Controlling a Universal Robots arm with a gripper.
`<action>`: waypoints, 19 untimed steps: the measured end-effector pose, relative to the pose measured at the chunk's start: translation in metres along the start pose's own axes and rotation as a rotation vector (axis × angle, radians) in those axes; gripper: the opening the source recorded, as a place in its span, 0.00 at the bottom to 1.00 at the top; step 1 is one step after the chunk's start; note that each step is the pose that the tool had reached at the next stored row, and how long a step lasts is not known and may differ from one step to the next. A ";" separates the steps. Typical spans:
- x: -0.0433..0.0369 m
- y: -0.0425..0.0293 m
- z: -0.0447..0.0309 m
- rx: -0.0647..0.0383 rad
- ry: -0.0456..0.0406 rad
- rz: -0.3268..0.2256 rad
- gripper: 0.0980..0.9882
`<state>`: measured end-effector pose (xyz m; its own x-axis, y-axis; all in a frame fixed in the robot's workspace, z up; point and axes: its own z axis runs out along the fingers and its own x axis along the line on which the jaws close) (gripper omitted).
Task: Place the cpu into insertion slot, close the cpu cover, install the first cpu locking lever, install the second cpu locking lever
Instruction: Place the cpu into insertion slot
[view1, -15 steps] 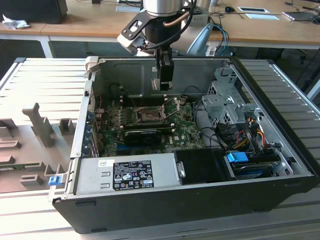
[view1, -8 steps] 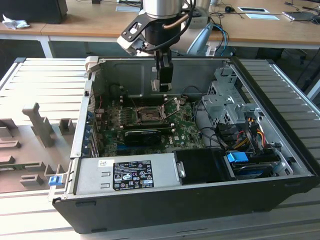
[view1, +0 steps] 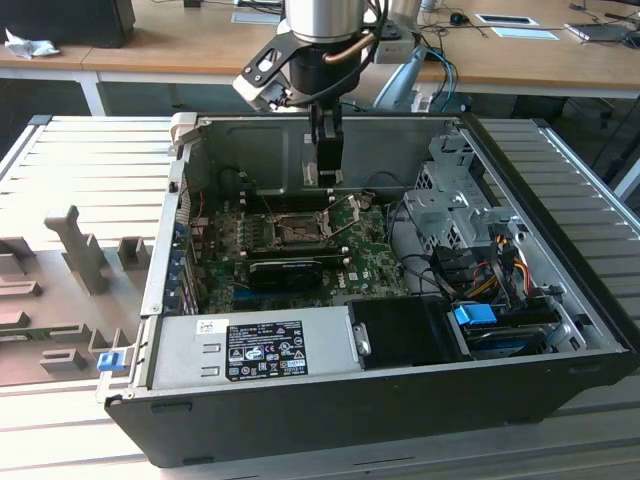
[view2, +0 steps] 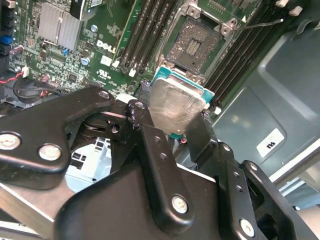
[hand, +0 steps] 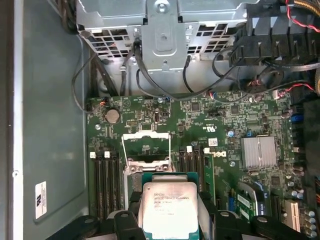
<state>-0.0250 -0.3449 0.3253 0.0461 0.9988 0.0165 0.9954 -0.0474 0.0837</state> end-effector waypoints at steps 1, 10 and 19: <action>-0.0001 -0.0002 0.0021 0.000 0.0000 0.000 0.48; -0.0002 -0.0057 0.0228 0.001 0.0056 -0.067 0.48; 0.0008 -0.0120 0.0427 0.001 0.0081 -0.072 0.48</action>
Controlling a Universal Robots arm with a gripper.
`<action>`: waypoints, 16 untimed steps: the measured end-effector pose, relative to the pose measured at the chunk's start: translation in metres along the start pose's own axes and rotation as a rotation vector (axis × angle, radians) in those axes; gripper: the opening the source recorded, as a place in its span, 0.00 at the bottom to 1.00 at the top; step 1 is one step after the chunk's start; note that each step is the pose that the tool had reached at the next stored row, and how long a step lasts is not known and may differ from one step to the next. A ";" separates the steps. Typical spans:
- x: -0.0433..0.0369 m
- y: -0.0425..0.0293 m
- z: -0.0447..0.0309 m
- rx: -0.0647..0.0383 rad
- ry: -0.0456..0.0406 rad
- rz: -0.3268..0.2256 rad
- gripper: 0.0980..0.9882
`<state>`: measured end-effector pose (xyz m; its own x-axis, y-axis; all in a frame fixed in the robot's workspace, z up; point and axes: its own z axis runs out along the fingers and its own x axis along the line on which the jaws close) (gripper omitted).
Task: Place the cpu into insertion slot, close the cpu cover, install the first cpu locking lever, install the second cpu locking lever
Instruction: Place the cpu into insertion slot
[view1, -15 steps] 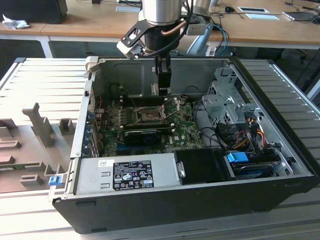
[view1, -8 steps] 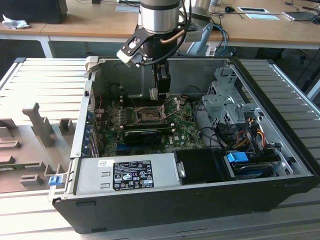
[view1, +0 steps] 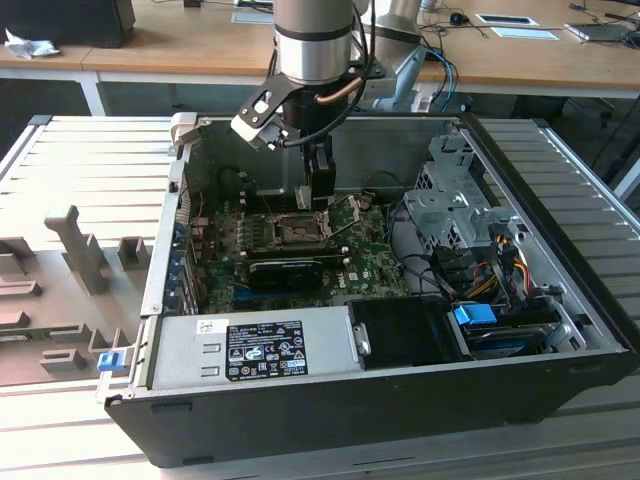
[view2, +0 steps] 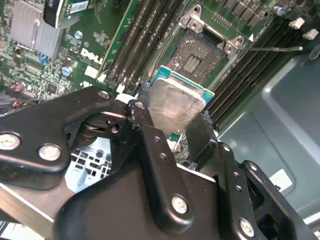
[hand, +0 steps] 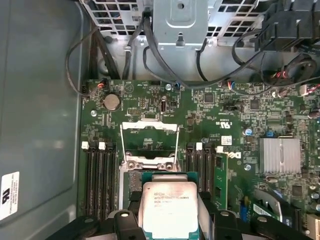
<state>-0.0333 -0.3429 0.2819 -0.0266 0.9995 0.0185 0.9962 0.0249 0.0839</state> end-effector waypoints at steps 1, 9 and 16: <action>0.0000 -0.0006 0.0016 0.000 0.0000 0.000 0.48; 0.0046 -0.0136 0.0220 0.000 0.0001 0.000 0.48; 0.0114 -0.0203 0.0536 0.000 -0.0002 0.001 0.48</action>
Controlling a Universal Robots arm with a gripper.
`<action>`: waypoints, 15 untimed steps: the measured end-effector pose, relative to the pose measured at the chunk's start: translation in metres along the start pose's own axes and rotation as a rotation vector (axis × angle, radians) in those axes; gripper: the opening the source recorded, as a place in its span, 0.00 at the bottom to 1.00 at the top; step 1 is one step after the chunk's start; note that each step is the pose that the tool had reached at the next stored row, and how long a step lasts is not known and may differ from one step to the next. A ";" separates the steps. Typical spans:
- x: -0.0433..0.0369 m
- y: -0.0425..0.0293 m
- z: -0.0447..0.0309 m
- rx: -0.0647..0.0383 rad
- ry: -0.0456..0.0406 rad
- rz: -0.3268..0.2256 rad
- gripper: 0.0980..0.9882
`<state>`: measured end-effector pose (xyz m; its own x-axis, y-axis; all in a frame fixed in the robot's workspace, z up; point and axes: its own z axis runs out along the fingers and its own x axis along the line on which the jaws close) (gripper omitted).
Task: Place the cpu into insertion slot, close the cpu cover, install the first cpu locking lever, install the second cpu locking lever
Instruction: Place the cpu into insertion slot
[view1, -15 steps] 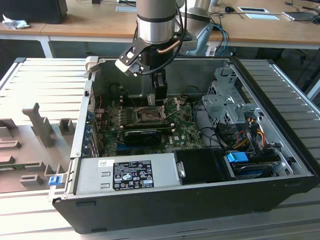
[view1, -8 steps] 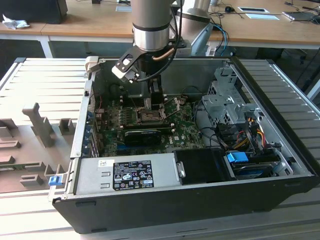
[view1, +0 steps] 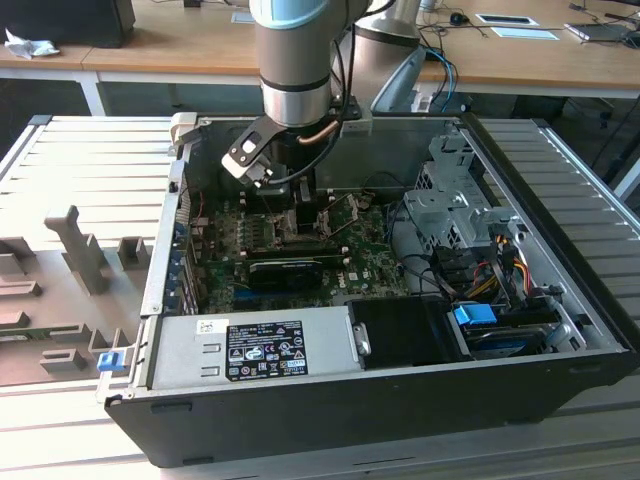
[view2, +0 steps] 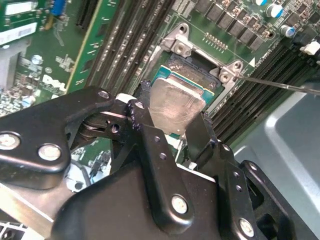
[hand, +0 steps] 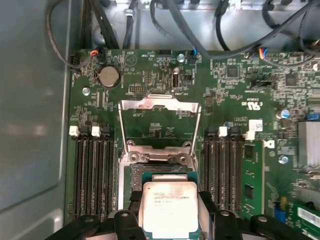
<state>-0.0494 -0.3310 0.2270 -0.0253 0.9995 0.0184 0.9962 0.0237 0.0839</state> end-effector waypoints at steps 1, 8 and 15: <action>0.0011 -0.0002 0.0007 0.000 0.0000 0.001 0.48; 0.0049 -0.0011 0.0097 -0.001 -0.0019 0.024 0.48; 0.0076 -0.0017 0.0174 -0.001 -0.0023 0.028 0.48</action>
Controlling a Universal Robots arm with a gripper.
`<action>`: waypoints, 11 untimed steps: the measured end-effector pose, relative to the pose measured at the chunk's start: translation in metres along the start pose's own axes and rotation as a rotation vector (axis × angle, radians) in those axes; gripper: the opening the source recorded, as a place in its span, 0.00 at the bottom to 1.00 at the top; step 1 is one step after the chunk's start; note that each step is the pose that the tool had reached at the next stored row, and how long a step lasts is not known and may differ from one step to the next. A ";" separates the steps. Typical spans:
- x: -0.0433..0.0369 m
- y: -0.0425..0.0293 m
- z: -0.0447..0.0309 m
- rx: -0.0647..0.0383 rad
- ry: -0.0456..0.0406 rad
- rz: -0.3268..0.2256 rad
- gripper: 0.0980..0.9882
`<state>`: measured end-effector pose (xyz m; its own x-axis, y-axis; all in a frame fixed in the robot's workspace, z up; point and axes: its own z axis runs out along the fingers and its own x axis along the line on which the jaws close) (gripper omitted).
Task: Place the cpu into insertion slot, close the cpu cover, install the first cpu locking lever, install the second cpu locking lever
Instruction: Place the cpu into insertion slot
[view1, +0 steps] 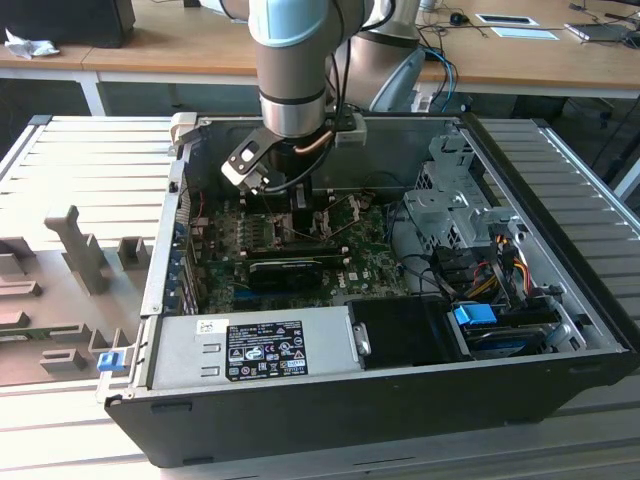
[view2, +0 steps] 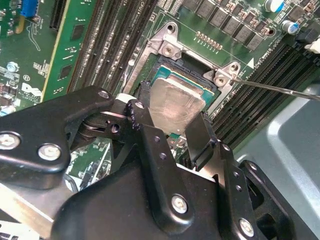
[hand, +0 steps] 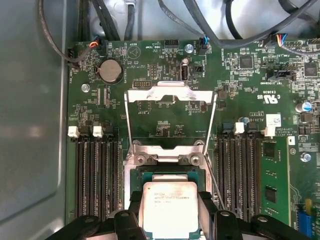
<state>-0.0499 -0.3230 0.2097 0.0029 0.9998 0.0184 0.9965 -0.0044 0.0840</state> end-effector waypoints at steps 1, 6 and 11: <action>0.0001 0.0000 0.0003 0.000 -0.0001 0.000 0.48; 0.0005 -0.0006 0.0072 0.000 -0.0003 0.003 0.48; 0.0005 -0.0007 0.0074 0.000 -0.0005 0.003 0.48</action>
<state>-0.0499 -0.3224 0.2023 0.0058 0.9998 0.0182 0.9964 -0.0073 0.0839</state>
